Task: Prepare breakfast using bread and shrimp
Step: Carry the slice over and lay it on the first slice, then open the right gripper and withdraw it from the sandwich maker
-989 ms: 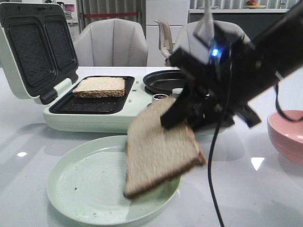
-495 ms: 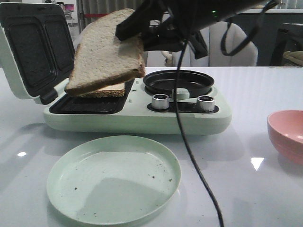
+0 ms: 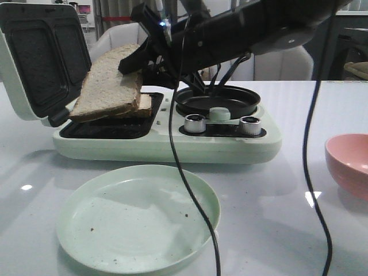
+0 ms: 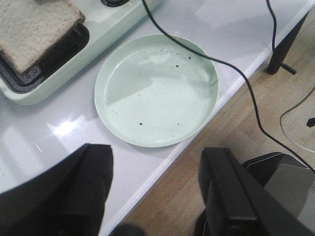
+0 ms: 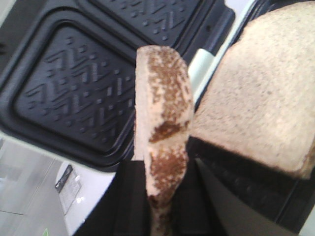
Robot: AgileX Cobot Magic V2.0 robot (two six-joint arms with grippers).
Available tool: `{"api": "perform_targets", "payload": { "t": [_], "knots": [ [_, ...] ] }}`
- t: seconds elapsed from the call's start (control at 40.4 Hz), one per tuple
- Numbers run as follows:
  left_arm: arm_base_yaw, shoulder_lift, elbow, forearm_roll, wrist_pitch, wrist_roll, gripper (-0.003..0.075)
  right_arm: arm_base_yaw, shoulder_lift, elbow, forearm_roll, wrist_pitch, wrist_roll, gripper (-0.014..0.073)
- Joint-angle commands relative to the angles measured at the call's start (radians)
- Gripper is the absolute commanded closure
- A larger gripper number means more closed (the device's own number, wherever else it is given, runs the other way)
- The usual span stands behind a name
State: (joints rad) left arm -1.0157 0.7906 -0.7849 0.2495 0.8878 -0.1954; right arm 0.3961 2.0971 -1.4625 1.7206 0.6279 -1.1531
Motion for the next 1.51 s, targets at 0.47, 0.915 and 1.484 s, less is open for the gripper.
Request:
{"api": "perform_targets", "payload": {
  "t": [0.47,0.915,1.484],
  "knots": [
    [-0.006,-0.008,-0.025,0.017,-0.059,0.001,0.0276,0.003,0.023,-0.115,0.055,0.040,-0.018,-0.0009],
    [-0.006,-0.008,-0.025,0.019,-0.057,0.001,0.0276,0.000,-0.202,-0.136,-0.639,-0.131,0.287,-0.0006],
    [-0.006,-0.008,-0.025,0.048,-0.057,0.001,0.0276,0.000,-0.649,0.078,-1.774,0.260,1.153,0.0132]
  ]
}}
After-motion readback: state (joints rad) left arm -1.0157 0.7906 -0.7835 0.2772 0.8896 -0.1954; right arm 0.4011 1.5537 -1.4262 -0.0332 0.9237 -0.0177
